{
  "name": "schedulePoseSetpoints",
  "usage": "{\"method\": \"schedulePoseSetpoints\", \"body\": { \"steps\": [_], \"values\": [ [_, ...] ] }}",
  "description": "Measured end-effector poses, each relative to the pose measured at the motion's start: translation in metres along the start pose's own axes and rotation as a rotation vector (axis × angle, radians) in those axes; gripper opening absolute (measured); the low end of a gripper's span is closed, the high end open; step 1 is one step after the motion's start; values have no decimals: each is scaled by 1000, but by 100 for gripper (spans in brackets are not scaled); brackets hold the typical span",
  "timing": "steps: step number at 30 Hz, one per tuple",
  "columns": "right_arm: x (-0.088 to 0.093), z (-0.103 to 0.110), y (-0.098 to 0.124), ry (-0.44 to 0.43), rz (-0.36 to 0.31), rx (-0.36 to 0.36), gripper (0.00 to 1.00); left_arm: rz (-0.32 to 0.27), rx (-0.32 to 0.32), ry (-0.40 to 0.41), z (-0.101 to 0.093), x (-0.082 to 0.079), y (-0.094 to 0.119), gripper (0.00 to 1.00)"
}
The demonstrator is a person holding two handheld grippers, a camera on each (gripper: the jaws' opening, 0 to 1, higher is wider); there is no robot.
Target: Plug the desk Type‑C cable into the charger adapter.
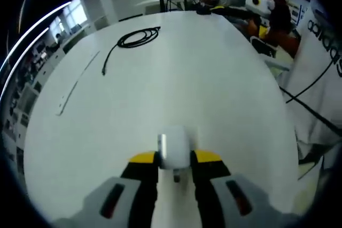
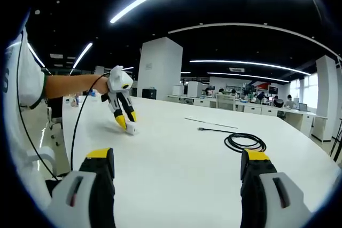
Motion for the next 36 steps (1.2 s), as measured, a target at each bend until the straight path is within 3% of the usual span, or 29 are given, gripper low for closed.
{"method": "schedulePoseSetpoints", "body": {
  "steps": [36],
  "values": [
    [1,3,-3,6,5,-6,100,-7,63,-55,-25,0,4,24]
  ]
}}
Point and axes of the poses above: the point that each gripper's makers call its tool centre point, and the gripper's own axes: y roughly backward along the fingers, z roughly to its left, x roughly out of its underside, the point moved 6 cm from there along y, roughly backward along the fingers
